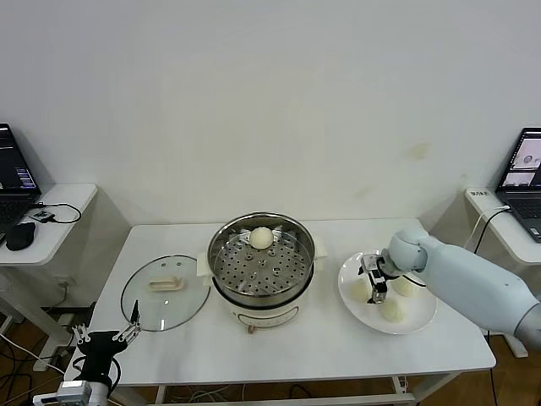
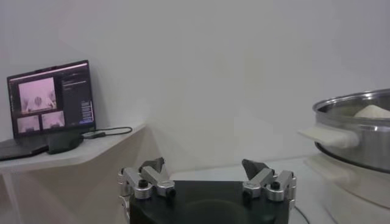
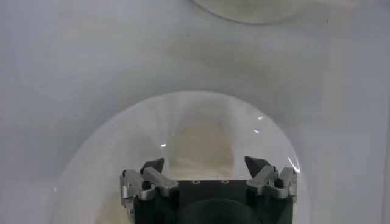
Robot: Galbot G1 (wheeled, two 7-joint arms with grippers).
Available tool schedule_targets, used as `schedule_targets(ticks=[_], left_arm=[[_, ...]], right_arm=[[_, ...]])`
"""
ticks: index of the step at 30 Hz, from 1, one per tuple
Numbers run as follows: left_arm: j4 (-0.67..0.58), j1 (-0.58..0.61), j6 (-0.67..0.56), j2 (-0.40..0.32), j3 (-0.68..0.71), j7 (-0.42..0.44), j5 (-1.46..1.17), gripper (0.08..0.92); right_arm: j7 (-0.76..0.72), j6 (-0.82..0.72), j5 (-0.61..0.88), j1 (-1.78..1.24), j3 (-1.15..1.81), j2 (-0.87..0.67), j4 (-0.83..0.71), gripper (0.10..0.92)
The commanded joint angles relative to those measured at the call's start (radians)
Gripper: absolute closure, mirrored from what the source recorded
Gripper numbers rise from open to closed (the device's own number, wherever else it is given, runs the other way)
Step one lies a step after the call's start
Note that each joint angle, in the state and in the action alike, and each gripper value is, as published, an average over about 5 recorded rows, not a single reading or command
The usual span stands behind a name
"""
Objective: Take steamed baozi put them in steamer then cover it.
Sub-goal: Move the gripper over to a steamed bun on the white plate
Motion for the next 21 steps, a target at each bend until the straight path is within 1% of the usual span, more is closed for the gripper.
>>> schedule_targets(ticks=[1, 11, 16, 21], left_arm=[[0.000, 0.000, 0.000, 0.002, -0.003, 0.000, -0.004, 0.177], [-0.001, -0.001, 0.002, 0.003, -0.005, 0.000, -0.003, 0.177], [0.003, -0.006, 0.002, 0.001, -0.007, -0.001, -0.003, 0.177], [0.007, -0.012, 0.002, 0.011, -0.006, 0.000, -0.002, 0.177]], right_arm=[[0.003, -0.001, -0.014, -0.012, 0.009, 0.023, -0.029, 0.254], [-0.002, -0.002, -0.009, 0.006, 0.009, 0.013, -0.018, 0.397], [-0.014, -0.015, 0.031, 0.058, 0.006, -0.031, 0.048, 0.420], [-0.026, -0.045, 0.125, 0.194, -0.043, -0.121, 0.154, 0.418]])
